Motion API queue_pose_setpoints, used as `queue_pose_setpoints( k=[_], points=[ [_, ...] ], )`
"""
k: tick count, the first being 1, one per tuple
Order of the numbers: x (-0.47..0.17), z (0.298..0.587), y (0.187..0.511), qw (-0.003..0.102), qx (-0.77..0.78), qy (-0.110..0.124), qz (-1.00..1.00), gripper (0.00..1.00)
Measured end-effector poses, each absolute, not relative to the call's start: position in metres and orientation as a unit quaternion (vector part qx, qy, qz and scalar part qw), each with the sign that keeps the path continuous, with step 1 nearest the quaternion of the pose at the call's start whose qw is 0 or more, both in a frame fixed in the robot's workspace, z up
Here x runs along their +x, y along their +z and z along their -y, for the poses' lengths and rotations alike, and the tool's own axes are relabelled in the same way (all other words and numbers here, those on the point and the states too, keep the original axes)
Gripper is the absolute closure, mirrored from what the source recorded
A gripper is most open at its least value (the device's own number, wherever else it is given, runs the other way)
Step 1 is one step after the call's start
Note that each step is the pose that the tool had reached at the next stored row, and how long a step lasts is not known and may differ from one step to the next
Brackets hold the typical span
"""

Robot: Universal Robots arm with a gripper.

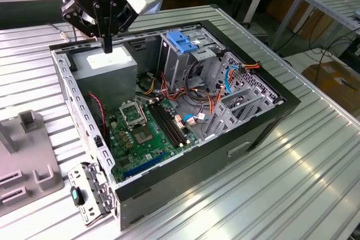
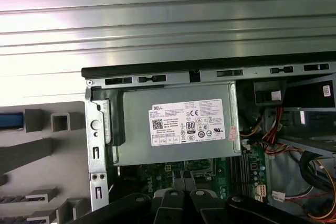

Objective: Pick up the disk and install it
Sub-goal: 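Reach for the disk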

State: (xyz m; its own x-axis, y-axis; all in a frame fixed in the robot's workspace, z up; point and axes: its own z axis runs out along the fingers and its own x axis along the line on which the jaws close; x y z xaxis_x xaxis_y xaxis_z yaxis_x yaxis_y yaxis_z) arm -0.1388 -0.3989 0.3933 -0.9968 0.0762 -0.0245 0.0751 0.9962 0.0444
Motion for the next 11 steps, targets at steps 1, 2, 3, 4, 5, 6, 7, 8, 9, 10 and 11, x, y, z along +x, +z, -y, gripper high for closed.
queue_pose_setpoints(
  k=[1,2,3,4,5,6,7,8,9,10,11],
  points=[
    [-0.142,0.399,0.393,0.013,0.038,0.022,-0.999,0.89],
    [-0.143,0.399,0.393,0.013,0.038,0.022,-0.999,0.89],
    [-0.144,0.399,0.393,0.013,0.038,0.022,-0.999,0.89],
    [-0.149,0.399,0.393,0.013,0.038,0.022,-0.999,0.89],
    [-0.151,0.399,0.393,0.013,0.038,0.022,-0.999,0.89],
    [-0.153,0.399,0.393,0.013,0.038,0.022,-0.999,0.89],
    [-0.157,0.399,0.393,0.013,0.038,0.022,-0.999,0.89],
    [-0.16,0.399,0.393,0.013,0.038,0.022,-0.999,0.89],
    [-0.162,0.399,0.393,0.013,0.038,0.022,-0.999,0.89],
    [-0.164,0.399,0.393,0.013,0.038,0.022,-0.999,0.89],
    [-0.166,0.399,0.393,0.013,0.038,0.022,-0.999,0.89]
  ],
)
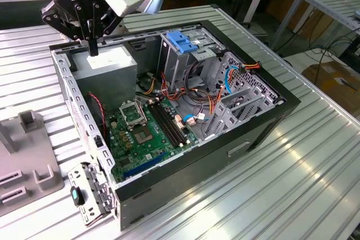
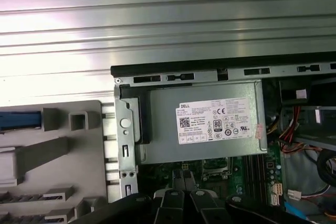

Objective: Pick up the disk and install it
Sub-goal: 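Reach for the disk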

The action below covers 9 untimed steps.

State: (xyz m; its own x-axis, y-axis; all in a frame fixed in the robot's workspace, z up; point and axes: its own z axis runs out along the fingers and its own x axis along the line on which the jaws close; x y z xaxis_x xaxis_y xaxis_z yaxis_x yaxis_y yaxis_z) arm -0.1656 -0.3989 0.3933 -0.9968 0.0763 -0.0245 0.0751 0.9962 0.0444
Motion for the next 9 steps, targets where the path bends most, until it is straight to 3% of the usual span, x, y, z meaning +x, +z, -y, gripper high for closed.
queue_pose_setpoints(
  k=[9],
  points=[
    [-0.1688,0.3989,0.3933,0.013,0.038,0.022,-0.999,0.89]
  ],
)
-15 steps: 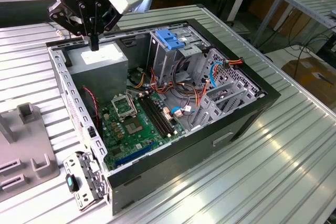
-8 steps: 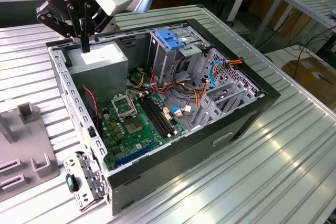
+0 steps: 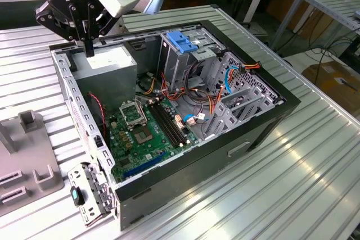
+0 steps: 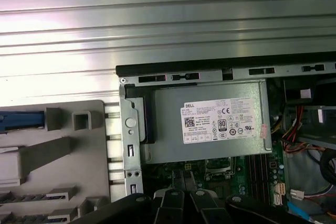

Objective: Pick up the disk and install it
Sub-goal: 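Reach for the disk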

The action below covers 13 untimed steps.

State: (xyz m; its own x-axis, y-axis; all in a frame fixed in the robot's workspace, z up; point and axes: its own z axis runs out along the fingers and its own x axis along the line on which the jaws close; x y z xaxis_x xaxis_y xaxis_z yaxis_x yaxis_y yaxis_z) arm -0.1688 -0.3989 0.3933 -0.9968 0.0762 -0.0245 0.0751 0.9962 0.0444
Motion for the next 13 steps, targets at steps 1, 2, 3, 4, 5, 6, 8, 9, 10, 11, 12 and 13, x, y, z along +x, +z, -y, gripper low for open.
queue_pose_setpoints(
  k=[1,2,3,4,5,6,8,9,10,11,12,13],
  points=[
    [-0.169,0.399,0.393,0.013,0.038,0.022,-0.999,0.89],
    [-0.169,0.399,0.393,0.013,0.038,0.022,-0.999,0.89],
    [-0.171,0.399,0.393,0.013,0.038,0.022,-0.999,0.89],
    [-0.174,0.399,0.393,0.013,0.038,0.022,-0.999,0.89],
    [-0.177,0.399,0.393,0.013,0.038,0.022,-0.999,0.89],
    [-0.179,0.399,0.393,0.013,0.038,0.022,-0.999,0.89],
    [-0.184,0.399,0.393,0.013,0.038,0.022,-0.999,0.89],
    [-0.186,0.399,0.393,0.013,0.038,0.022,-0.999,0.89],
    [-0.188,0.399,0.393,0.013,0.038,0.022,-0.999,0.89],
    [-0.19,0.399,0.393,0.013,0.038,0.022,-0.999,0.89],
    [-0.193,0.399,0.393,0.013,0.038,0.022,-0.999,0.89],
    [-0.196,0.399,0.393,0.013,0.038,0.022,-0.999,0.89]
  ],
)
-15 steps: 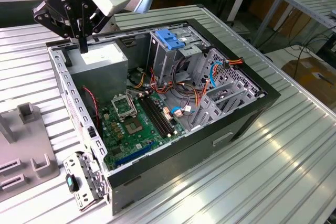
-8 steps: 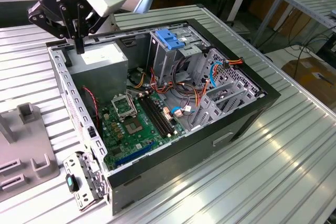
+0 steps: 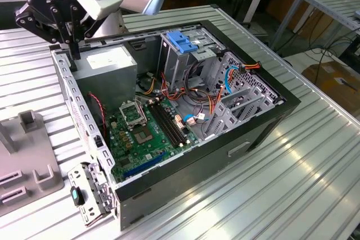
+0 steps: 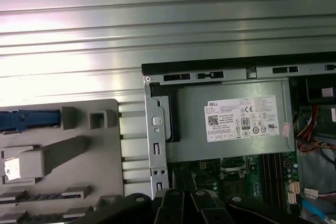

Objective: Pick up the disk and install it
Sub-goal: 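Reach for the disk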

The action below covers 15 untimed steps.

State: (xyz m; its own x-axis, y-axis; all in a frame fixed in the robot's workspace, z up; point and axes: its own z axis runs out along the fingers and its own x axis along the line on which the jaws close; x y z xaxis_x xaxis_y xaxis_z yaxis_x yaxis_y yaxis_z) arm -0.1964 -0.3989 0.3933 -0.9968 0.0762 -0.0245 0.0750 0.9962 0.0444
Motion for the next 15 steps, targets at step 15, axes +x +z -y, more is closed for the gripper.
queue_pose_setpoints(
  k=[15],
  points=[
    [-0.233,0.399,0.393,0.013,0.038,0.022,-0.999,0.89]
  ],
)
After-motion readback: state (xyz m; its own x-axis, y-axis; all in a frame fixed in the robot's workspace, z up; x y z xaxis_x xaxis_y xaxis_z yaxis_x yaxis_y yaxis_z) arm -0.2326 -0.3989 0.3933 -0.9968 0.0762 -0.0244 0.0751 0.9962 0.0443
